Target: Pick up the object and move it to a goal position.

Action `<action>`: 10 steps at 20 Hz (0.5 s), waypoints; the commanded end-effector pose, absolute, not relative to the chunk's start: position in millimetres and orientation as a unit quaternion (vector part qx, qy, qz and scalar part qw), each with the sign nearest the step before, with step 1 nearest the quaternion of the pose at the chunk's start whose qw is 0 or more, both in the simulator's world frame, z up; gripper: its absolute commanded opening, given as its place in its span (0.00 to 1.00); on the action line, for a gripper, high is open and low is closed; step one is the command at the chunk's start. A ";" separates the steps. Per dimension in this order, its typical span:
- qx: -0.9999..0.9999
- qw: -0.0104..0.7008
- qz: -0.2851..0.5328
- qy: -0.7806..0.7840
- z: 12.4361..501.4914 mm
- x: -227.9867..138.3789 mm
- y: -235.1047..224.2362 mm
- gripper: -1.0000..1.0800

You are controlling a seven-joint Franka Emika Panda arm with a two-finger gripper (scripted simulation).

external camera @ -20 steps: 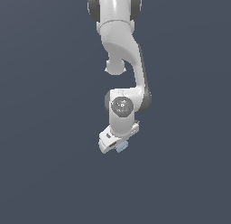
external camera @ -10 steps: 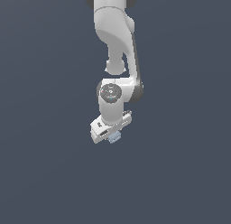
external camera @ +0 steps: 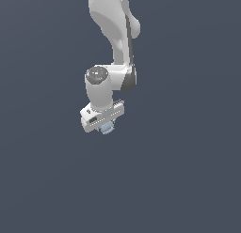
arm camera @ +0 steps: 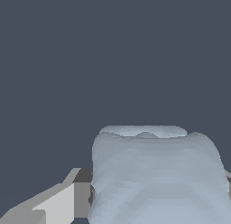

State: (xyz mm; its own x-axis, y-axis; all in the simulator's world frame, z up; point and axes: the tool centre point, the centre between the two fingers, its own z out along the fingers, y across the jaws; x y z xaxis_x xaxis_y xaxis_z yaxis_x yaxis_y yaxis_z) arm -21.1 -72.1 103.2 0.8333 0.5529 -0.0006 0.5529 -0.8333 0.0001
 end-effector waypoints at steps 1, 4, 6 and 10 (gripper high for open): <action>0.957 0.000 0.000 0.289 111.6 -35.1 -85.5 0.00; 0.957 0.000 0.000 0.289 120.4 -48.8 -99.8 0.00; 0.957 0.000 0.000 0.289 125.5 -56.5 -108.0 0.00; 0.957 0.000 0.000 0.289 132.7 -67.1 -119.7 0.00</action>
